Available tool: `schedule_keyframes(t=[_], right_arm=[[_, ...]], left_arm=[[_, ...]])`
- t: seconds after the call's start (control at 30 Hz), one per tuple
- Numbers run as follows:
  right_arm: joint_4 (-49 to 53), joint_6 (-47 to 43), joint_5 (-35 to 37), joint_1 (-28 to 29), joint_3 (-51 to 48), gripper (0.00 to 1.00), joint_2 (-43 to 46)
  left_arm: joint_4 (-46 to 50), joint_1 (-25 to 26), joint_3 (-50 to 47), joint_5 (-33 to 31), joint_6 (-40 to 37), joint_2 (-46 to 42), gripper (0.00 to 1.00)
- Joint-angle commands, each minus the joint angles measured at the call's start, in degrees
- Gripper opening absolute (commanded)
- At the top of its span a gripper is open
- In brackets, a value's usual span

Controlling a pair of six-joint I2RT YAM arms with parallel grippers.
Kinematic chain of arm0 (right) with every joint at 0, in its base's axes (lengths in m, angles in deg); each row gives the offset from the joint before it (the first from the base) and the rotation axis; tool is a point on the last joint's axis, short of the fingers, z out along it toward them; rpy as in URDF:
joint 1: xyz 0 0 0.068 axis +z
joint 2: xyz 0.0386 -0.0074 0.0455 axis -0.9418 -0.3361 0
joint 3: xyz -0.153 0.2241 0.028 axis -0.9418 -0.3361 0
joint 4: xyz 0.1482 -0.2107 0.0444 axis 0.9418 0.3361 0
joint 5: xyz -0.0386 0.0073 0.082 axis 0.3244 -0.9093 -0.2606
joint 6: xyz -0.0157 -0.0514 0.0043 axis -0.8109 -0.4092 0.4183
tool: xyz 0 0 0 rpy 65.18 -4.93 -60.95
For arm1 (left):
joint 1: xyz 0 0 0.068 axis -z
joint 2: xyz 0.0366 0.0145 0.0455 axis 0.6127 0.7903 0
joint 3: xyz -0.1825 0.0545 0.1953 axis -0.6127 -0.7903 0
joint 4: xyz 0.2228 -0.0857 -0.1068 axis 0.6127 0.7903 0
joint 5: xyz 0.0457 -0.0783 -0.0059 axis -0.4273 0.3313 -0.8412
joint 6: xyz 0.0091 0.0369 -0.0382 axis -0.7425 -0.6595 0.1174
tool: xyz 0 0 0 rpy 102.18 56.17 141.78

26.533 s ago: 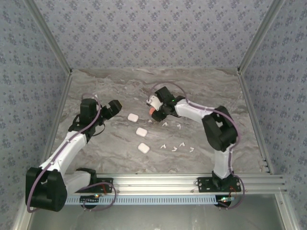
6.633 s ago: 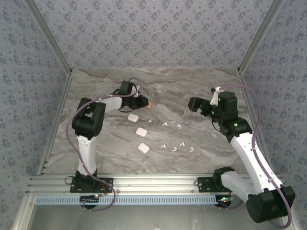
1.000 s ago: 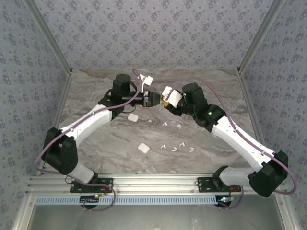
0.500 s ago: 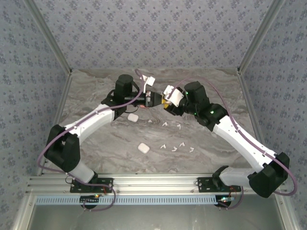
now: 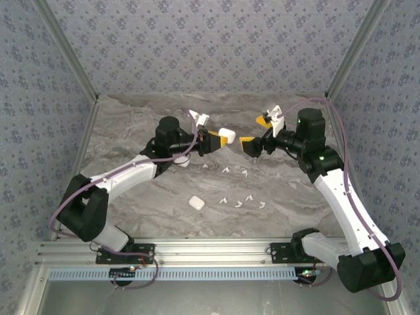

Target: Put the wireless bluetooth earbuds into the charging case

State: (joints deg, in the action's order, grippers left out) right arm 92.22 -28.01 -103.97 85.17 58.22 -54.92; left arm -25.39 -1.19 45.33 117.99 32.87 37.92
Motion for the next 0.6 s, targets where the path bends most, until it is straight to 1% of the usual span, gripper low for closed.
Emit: schedule_keyframes(t=[0.0, 0.07, 0.17, 0.23, 0.3, 0.37, 0.57], right_arm=[[-7.7, 10.1, -8.4, -0.3, -1.7, 1.00, 0.3], [-8.8, 10.8, -8.3, 0.0, -2.3, 1.00, 0.4], [-9.6, 10.7, -6.0, 0.0, -3.5, 0.99, 0.6], [-9.8, 11.0, -5.4, 0.0, -3.6, 0.96, 0.3], [-9.9, 11.4, -5.1, 0.0, -3.3, 0.89, -0.5], [-9.7, 11.4, -4.6, 0.0, -3.0, 0.85, -1.0], [-7.8, 9.8, -3.1, 0.2, -2.1, 0.82, -2.3]], left_arm=[[-10.7, 1.8, -1.1, -2.5, -5.8, -3.7, 0.00], [-10.9, 2.7, -1.6, -3.0, -7.9, -4.2, 0.00], [-11.0, 3.8, -1.6, -2.4, -10.0, -4.7, 0.00], [-10.1, 4.4, -1.4, -2.2, -11.3, -5.0, 0.00], [-9.3, 4.7, -1.2, -2.4, -12.2, -5.4, 0.00], [-9.4, 4.8, -1.5, -2.5, -12.3, -5.6, 0.00], [-9.6, 4.9, -1.5, -2.5, -12.3, -5.8, 0.00]])
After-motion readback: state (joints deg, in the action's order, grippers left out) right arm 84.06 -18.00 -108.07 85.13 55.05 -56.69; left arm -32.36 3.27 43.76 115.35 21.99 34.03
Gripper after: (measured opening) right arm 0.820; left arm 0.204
